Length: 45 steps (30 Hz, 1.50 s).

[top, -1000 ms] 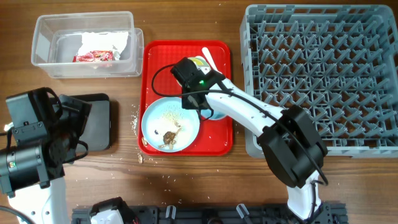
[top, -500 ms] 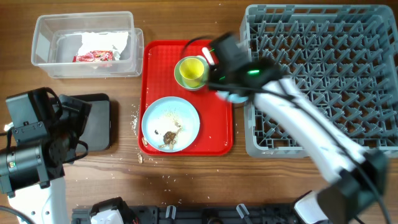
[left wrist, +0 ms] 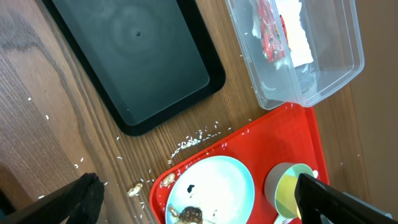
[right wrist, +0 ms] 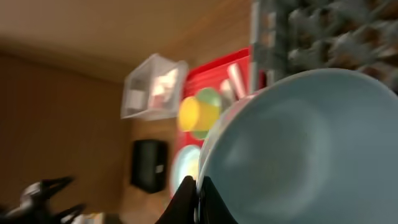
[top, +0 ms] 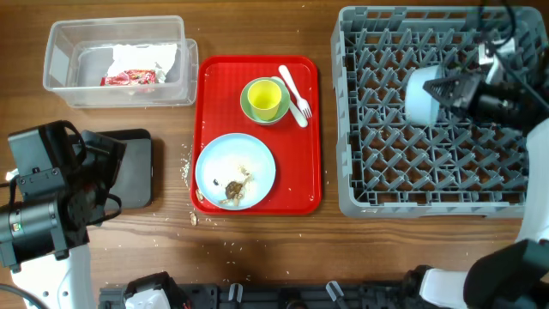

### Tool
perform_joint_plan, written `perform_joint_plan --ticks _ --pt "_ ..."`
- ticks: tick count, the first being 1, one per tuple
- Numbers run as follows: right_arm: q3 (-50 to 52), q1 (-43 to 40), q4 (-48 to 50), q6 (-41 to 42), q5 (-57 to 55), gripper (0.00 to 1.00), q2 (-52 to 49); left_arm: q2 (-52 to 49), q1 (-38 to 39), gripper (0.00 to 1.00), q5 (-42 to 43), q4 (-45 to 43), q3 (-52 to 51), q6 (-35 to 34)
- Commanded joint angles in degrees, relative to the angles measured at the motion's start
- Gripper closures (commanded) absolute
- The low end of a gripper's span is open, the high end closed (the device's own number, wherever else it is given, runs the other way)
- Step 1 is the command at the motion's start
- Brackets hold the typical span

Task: Sort waste into correct bins and load items into the dishwasher rack
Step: 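Carry the blue bowl with the right gripper over the grey rack and lower it, then open the right gripper to release the bowl upside down in the rack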

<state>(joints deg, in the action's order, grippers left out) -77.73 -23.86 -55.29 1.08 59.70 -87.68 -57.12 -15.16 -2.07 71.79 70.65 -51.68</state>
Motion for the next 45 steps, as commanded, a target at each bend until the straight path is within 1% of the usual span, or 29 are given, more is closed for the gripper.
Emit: perform_joint_plan --ticks 1,5,8,10,16,17,23,29,31,33,34,38,39,43,45 --pt "6.3 -0.5 1.0 -4.1 13.9 0.96 -1.8 0.0 -0.2 0.00 -0.8 -0.2 0.0 0.7" --pt "11.5 -0.5 4.8 -3.8 16.7 0.96 -2.8 0.0 -0.2 0.00 -0.8 -0.2 0.0 0.7" --pt "12.8 -0.6 7.0 0.2 15.8 0.96 -4.4 0.0 -0.2 0.00 -0.8 -0.2 0.0 0.7" --pt "12.8 -1.0 7.5 2.4 13.7 0.96 -5.4 0.0 -0.2 0.00 -0.8 -0.2 0.0 0.7" --pt "12.9 -1.7 8.8 3.4 9.8 0.96 -7.1 0.0 -0.2 0.00 -0.8 -0.2 0.0 0.7" --pt "12.9 -1.9 9.2 3.6 9.2 0.97 -7.2 0.0 -0.2 0.00 -0.8 -0.2 0.0 0.7" --pt "12.8 -4.4 11.7 5.1 9.1 0.96 -7.6 0.0 -0.2 0.00 -0.8 -0.2 0.0 0.7" --pt "12.9 -4.5 12.0 5.2 9.0 0.96 -8.4 0.0 -0.2 0.00 -0.8 -0.2 0.0 0.7" --pt "12.8 -4.9 12.1 7.7 5.3 0.95 -8.5 0.0 -0.2 0.00 -0.8 -0.2 0.0 0.7" --pt "12.8 -5.7 12.4 9.6 -1.1 0.96 -8.3 0.0 -0.2 0.00 -0.8 -0.2 0.0 0.7" --pt "12.8 -6.1 12.3 9.6 -3.1 0.94 -8.0 0.0 -0.2 0.00 -0.8 -0.2 0.0 0.7" --pt "12.2 -8.2 10.9 9.7 -8.1 0.84 -6.2 0.0 -0.2 0.00 -0.8 -0.2 0.0 0.7" --pt "11.8 -8.6 10.6 10.2 -8.8 0.80 -5.5 0.0 -0.2 0.00 -0.8 -0.2 0.0 0.7" --pt "10.9 -9.6 10.0 12.8 -11.8 0.69 -2.7 0.0 -0.2 0.00 -0.8 -0.2 0.0 0.7" --pt "10.6 -9.9 9.1 14.4 -14.6 0.62 -0.5 0.0 -0.2 0.00 -0.8 -0.2 0.0 0.7"
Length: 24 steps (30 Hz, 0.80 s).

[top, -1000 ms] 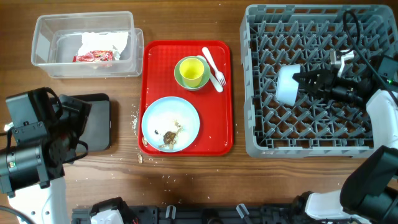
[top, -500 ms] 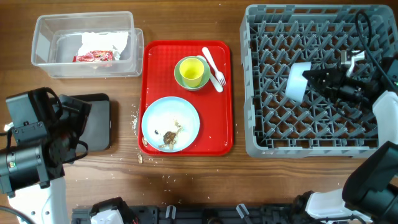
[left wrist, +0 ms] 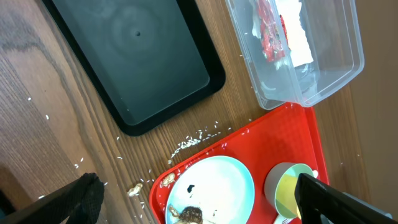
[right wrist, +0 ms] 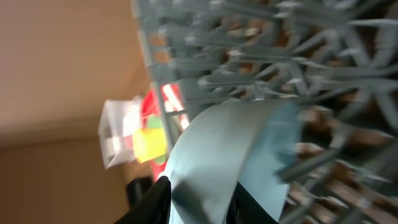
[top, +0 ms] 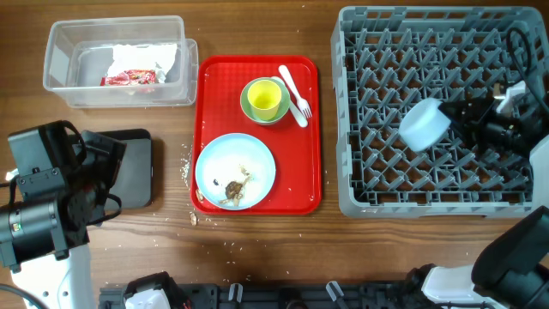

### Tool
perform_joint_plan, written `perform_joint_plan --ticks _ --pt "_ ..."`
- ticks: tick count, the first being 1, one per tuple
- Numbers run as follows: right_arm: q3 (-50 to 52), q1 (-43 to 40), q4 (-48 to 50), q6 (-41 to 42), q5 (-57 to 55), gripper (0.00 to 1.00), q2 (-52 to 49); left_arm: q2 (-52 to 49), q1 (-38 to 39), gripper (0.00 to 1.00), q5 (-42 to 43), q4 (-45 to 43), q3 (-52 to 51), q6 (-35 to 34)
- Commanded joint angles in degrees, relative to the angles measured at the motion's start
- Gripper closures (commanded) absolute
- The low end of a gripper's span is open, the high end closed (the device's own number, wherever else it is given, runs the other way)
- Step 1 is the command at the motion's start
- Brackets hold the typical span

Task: Sort waste into correct bins and load items into the dishwasher rack
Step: 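Open the right gripper to release the bowl upside down in the rack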

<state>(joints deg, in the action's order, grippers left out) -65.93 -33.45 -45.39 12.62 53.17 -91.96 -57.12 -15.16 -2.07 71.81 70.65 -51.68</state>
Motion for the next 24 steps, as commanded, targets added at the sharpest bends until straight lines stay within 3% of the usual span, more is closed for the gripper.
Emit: perform_joint_plan --ticks 1,4,11,16,20,24 --pt "-1.2 -0.3 -1.1 3.9 -9.9 0.58 5.3 0.0 -0.2 0.00 -0.8 -0.2 0.0 0.7" --pt "-1.2 -0.3 -1.9 6.1 -14.3 0.48 9.3 0.0 -0.2 0.00 -0.8 -0.2 0.0 0.7" --pt "-1.2 -0.2 -3.8 8.4 -23.7 0.50 20.6 0.0 -0.2 0.00 -0.8 -0.2 0.0 0.7" --pt "-1.1 4.2 -7.3 5.3 -24.8 0.76 20.5 0.0 -0.2 0.00 -0.8 -0.2 0.0 0.7" --pt "-1.1 10.9 -8.1 7.8 -32.4 0.86 13.9 0.0 -0.2 0.00 -0.8 -0.2 0.0 0.7" --pt "-1.1 13.7 -7.5 8.0 -32.6 0.96 6.7 0.0 -0.2 0.00 -0.8 -0.2 0.0 0.7"
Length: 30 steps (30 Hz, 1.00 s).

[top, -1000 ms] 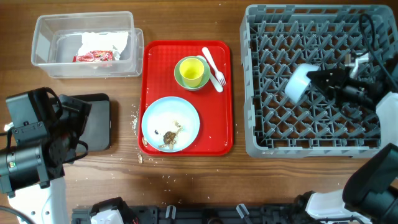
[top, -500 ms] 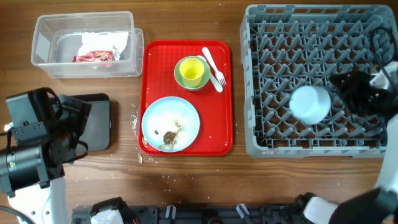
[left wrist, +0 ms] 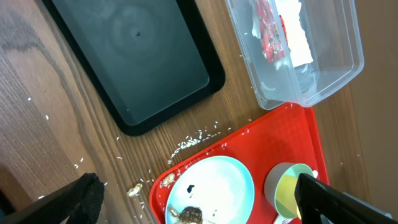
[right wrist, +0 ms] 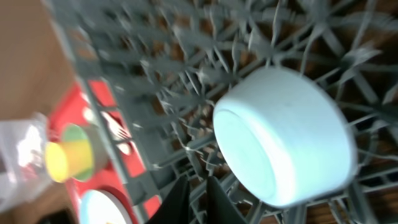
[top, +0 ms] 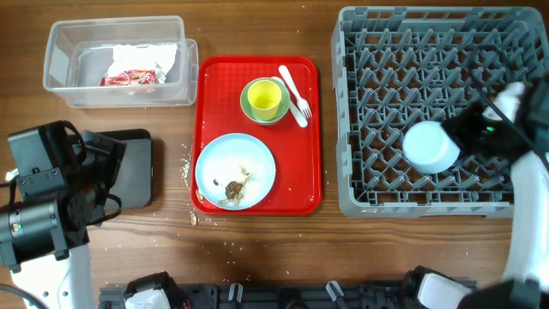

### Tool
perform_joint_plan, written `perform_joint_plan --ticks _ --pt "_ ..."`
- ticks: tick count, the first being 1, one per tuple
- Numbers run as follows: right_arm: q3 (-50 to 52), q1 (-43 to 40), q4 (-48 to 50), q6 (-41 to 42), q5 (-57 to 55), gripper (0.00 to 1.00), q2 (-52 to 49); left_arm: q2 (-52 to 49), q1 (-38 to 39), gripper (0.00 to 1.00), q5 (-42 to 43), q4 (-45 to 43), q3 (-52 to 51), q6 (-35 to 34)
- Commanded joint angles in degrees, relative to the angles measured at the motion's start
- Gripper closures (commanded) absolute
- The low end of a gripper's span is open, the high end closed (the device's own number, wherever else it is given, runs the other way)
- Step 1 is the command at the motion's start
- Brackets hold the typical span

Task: Sort waste into correct bins and load items into the dishwasher rack
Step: 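Open the right gripper to release the bowl upside down in the rack, then move the right gripper to the yellow cup on the tray and grasp it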

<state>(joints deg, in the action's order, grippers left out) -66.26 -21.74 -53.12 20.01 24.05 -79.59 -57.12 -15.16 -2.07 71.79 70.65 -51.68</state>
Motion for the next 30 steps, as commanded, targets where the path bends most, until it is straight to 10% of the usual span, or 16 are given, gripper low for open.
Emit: perform_joint_plan --ticks 1,14,20,30 --pt "-0.7 2.0 0.5 1.1 -3.5 0.96 -7.7 0.0 -0.2 0.00 -0.8 -0.2 0.0 0.7" --pt "-1.7 1.9 -0.1 7.2 -22.9 0.96 -6.8 0.0 -0.2 0.00 -0.8 -0.2 0.0 0.7" --pt "-1.7 2.3 0.9 -2.9 0.9 0.93 -0.5 0.0 -0.2 0.00 -0.8 -0.2 0.0 0.7" --pt "-3.0 26.4 9.0 -1.6 1.4 0.30 5.7 0.0 -0.2 0.00 -0.8 -0.2 0.0 0.7"
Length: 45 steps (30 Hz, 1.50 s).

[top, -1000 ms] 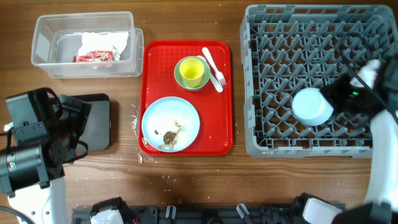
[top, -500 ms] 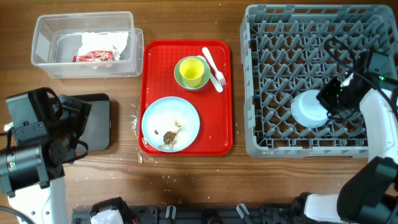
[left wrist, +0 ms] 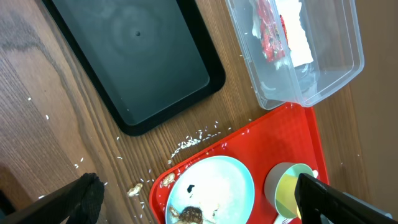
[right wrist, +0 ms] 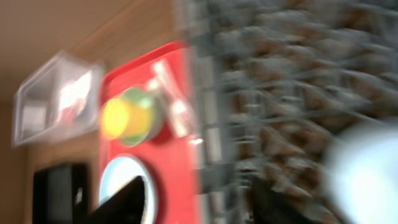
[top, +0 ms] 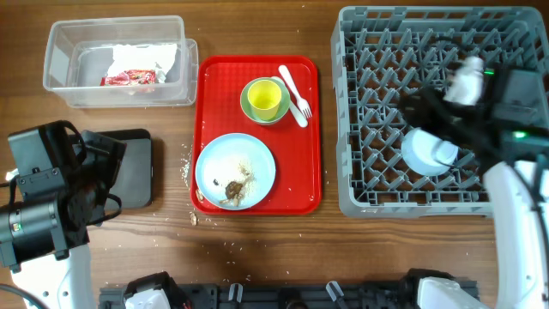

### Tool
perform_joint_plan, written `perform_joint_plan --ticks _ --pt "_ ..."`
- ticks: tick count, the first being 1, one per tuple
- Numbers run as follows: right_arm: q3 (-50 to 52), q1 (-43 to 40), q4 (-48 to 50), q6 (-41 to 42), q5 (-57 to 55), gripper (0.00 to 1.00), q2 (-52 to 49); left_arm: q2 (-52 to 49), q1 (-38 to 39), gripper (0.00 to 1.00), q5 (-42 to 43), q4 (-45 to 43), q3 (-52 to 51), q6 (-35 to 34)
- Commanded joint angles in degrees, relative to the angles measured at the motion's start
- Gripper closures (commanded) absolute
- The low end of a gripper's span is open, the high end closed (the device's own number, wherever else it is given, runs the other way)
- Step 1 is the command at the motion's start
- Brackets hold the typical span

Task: Sort waste into correct bins and load items into the dishwasher rack
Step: 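Move the right gripper to the yellow cup on the tray and grasp it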

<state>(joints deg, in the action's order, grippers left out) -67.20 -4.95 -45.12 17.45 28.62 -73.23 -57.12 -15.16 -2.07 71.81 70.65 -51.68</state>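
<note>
A pale blue bowl (top: 426, 154) lies upside down in the grey dishwasher rack (top: 345, 112), toward its front. My right gripper (top: 411, 101) hovers over the rack behind the bowl, open and empty; its view is blurred, with the right gripper (right wrist: 199, 202) fingers spread wide. On the red tray (top: 300, 163) are a blue plate (top: 236, 172) with food scraps, a yellow cup (top: 264, 99) in a green bowl and a white fork (top: 294, 94). My left gripper (left wrist: 199, 205) hangs open above the table's left, looking at the plate (left wrist: 211, 193) and cup (left wrist: 287, 190).
A clear bin (top: 60, 60) with a red-and-white wrapper stands at the back left, seen also as the clear bin (left wrist: 336, 68). A black bin (top: 133, 167) sits in front of it. Rice grains and crumbs lie on the wood left of the tray.
My right gripper has let go of the bowl, opened, and now sits farther back and left over the rack. The bowl stays upside down in the rack. Left arm unchanged.
My right gripper first held the bowl over the rack's back right. Then the bowl was tilted over the rack's middle. Then it lay upside down near the rack's front, gripper still at it. Now the gripper is open and clear of it.
</note>
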Motion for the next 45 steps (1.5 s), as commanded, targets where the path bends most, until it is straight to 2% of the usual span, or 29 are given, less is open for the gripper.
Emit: perform_joint_plan --ticks 1,4,5,11,15,18,20,26,29,38,44,45 --pt "-3.1 13.1 1.2 1.2 -5.4 0.27 -1.6 0.0 -0.2 0.00 -0.8 -0.2 0.0 0.7" --pt "-10.7 24.9 -1.0 1.4 -14.2 0.03 -7.7 0.0 -0.2 0.00 -0.8 -0.2 0.0 0.7" --pt "-14.0 27.6 -2.8 0.7 -16.3 0.01 -10.3 0.0 -0.2 0.00 -0.8 -0.2 0.0 0.7" --pt "-40.3 36.3 -16.4 -2.5 -23.6 0.03 -31.0 0.0 -0.2 0.00 -0.8 -0.2 0.0 0.7" --pt "-45.5 39.1 -13.8 -2.5 -25.7 0.04 -39.6 0.0 -0.2 0.00 -0.8 -0.2 0.0 0.7" --pt "-45.5 40.9 -9.6 -2.4 -28.9 0.11 -44.2 0.0 -0.2 0.00 -0.8 -0.2 0.0 0.7" --pt "-45.5 41.8 -6.6 -2.1 -30.8 0.24 -46.6 0.0 -0.2 0.00 -0.8 -0.2 0.0 0.7" --pt "-45.4 45.9 0.8 -0.7 -38.3 0.27 -52.0 0.0 -0.2 0.00 -0.8 -0.2 0.0 0.7" --pt "-45.4 46.9 0.9 2.5 -44.4 0.31 -54.1 0.0 -0.2 0.00 -0.8 -0.2 0.0 0.7" --pt "-45.0 46.9 0.5 3.8 -43.8 0.44 -59.0 0.0 -0.2 0.00 -0.8 -0.2 0.0 0.7" --pt "-45.0 46.9 0.5 3.8 -43.8 0.62 -59.0 0.0 -0.2 0.00 -0.8 -0.2 0.0 0.7" --pt "-45.0 46.9 0.5 3.8 -43.8 0.69 -59.0 0.0 -0.2 0.00 -0.8 -0.2 0.0 0.7"
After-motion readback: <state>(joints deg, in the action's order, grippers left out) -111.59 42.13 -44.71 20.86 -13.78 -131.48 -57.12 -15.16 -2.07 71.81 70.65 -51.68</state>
